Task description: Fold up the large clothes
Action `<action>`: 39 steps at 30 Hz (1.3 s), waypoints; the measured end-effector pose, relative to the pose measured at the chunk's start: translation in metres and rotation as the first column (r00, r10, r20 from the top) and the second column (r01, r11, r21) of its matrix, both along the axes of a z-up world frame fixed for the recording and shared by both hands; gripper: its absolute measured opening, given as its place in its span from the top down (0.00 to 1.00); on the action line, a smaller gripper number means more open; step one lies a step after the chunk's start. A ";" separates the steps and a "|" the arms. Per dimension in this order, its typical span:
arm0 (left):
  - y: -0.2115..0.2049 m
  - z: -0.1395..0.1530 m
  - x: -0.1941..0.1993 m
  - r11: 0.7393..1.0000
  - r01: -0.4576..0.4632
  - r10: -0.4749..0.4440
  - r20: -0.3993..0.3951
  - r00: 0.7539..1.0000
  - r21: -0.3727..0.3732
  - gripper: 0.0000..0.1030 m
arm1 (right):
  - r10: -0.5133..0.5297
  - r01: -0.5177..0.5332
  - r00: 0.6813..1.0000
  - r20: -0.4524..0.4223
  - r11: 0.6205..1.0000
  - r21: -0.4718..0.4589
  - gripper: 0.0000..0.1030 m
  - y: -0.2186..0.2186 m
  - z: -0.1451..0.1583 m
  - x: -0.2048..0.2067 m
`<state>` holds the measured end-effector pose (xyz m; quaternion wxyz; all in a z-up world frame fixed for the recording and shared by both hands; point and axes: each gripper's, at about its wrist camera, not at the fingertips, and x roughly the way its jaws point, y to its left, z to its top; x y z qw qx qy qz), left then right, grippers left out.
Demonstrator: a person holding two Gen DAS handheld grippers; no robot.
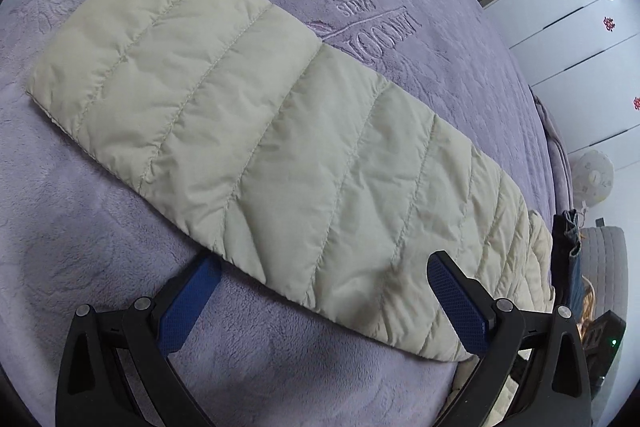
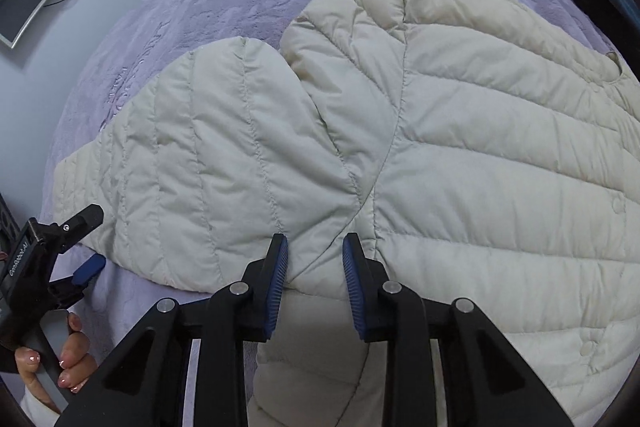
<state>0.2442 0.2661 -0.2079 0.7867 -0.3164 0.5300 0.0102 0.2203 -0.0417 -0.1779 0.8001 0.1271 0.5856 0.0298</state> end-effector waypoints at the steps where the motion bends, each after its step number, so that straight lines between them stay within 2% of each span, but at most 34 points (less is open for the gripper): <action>1: 0.000 0.001 0.003 1.000 -0.014 0.014 0.008 1.000 0.011 0.04 | -0.005 0.005 1.000 -0.005 1.000 0.002 0.69 0.000 -0.003 0.003; 3: 0.002 0.004 0.007 0.998 -0.035 0.035 0.009 0.999 0.056 0.31 | -0.010 0.010 1.000 -0.009 1.000 -0.001 0.70 0.001 -0.009 0.008; 4: 0.004 0.004 0.013 0.998 -0.033 0.032 0.010 0.999 0.056 0.56 | -0.011 0.010 1.000 -0.009 1.000 -0.005 0.70 0.002 -0.011 0.009; 5: 0.007 0.003 0.017 1.000 -0.023 0.023 0.023 0.999 0.019 0.85 | -0.011 0.011 1.000 -0.009 1.000 -0.008 0.70 0.003 -0.015 0.008; 6: 0.010 0.003 0.021 0.999 -0.012 0.014 0.041 0.999 -0.038 0.94 | -0.011 0.011 1.000 -0.008 1.000 -0.011 0.70 0.003 -0.016 0.010; 7: 0.012 0.005 0.023 0.998 -0.011 0.015 0.054 0.998 -0.064 0.94 | -0.010 0.010 1.000 -0.006 1.000 -0.015 0.70 0.005 -0.016 0.012; 10: 0.009 0.028 0.031 0.999 0.041 -0.037 0.133 0.990 -0.028 0.94 | -0.010 0.010 1.000 -0.001 1.000 -0.014 0.70 0.004 -0.016 0.014; 14: -0.007 0.071 0.042 0.991 0.136 -0.129 0.241 0.962 -0.011 0.94 | -0.020 0.020 1.000 0.011 1.000 0.005 0.70 0.004 -0.016 0.011; 17: -0.031 0.107 0.048 0.976 0.218 -0.214 0.319 0.923 0.022 0.94 | -0.030 0.029 0.999 0.023 0.999 0.023 0.70 0.003 -0.015 0.011; 20: -0.062 0.141 0.048 0.950 0.307 -0.305 0.383 0.872 0.059 0.94 | -0.041 0.040 0.999 0.020 0.998 0.051 0.70 0.001 -0.017 0.017; 24: -0.111 0.176 0.038 0.904 0.415 -0.418 0.411 0.810 0.102 0.94 | -0.048 0.047 0.999 0.005 0.988 0.149 0.70 -0.012 -0.014 0.025; 27: -0.160 0.187 0.020 0.854 0.497 -0.513 0.403 0.758 0.153 0.94 | -0.084 0.083 0.996 -0.002 0.974 0.212 0.69 -0.040 -0.002 0.024; 32: -0.251 0.178 0.004 0.753 0.625 -0.654 0.339 0.676 0.206 0.94 | -0.188 0.182 0.982 0.016 0.965 0.187 0.69 -0.115 0.022 -0.001; 35: -0.307 0.157 -0.007 0.662 0.706 -0.749 0.259 0.610 0.252 0.94 | -0.268 0.264 0.963 0.008 0.954 0.145 0.69 -0.166 0.026 -0.025; 39: -0.367 0.116 -0.030 0.531 0.773 -0.843 0.127 0.522 0.346 0.94 | -0.358 0.356 0.934 -0.003 0.927 0.113 0.69 -0.218 0.024 -0.051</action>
